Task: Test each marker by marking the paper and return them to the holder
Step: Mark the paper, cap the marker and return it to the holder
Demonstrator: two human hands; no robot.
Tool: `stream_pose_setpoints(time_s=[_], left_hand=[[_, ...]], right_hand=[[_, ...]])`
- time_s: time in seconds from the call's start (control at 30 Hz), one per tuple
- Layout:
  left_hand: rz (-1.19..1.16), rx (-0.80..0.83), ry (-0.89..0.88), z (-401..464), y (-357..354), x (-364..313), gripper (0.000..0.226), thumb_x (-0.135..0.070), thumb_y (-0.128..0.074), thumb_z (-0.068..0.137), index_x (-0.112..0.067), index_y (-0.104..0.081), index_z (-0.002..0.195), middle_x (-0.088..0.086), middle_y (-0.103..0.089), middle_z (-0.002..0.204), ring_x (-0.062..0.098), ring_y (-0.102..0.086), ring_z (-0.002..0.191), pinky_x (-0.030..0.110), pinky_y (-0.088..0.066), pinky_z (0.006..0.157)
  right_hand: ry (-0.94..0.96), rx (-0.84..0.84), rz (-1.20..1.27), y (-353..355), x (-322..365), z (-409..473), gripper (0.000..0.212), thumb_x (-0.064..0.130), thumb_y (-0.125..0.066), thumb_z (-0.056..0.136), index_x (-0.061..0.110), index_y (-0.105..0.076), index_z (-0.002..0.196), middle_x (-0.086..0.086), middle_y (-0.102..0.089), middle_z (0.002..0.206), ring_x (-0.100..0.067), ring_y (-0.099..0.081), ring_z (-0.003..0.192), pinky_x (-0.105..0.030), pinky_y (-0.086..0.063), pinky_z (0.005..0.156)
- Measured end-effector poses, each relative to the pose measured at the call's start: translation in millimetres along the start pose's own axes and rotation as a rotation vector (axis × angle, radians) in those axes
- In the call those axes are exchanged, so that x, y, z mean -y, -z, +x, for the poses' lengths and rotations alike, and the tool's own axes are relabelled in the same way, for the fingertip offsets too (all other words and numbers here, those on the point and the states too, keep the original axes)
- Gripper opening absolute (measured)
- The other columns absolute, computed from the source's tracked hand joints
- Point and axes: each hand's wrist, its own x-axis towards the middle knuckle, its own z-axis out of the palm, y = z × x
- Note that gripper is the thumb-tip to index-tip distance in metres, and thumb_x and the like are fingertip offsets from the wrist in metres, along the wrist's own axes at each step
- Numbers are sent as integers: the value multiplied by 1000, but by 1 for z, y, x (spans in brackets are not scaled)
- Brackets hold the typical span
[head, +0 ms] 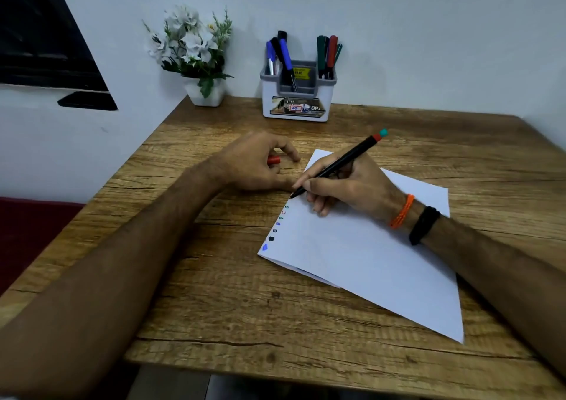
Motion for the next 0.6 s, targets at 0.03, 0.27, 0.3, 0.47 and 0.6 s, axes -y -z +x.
stream_pose_setpoints(time_s=[0.03,0.27,0.3,0.47,0.6], left_hand=[[-15,12,2,0,1,1,45,-37,-79,73,-27,-64,115,-20,-46,67,-1,-43,59,23,-34,66],[-123,116,5,2,2,9,49,-37,-81,70,-30,-61,114,-6,-57,62,-4,-46,47,21,-36,60],[-126,118,6,2,2,9,48,-37,-81,70,-31,-61,114,-6,-57,62,-4,-46,47,21,-36,60],[-140,118,7,2,2,9,50,-40,-81,68,-31,-61,114,-5,-58,64,-2,-47,50,22,-39,61],[-124,106,-2,3,2,9,51,-42,-81,68,-32,-62,114,-5,-58,64,-3,-47,49,22,-39,61]], right_hand=[[-2,-5,-11,-1,0,0,15,-10,-59,88,-5,-73,90,-11,-69,66,-18,-66,52,-27,-55,50],[0,-11,-69,-2,0,-1,12,-8,-61,88,-6,-73,91,-9,-69,64,-15,-65,51,-24,-53,48],[3,-8,-77,-2,0,-1,12,-7,-61,88,-6,-73,91,-8,-69,63,-15,-65,51,-24,-53,49],[-8,0,-87,-2,1,-1,12,-7,-61,88,-6,-73,91,-10,-69,64,-14,-65,51,-24,-54,49],[-12,1,-100,-2,1,-1,11,-5,-62,88,-3,-73,90,-11,-70,65,-15,-65,51,-24,-53,49]])
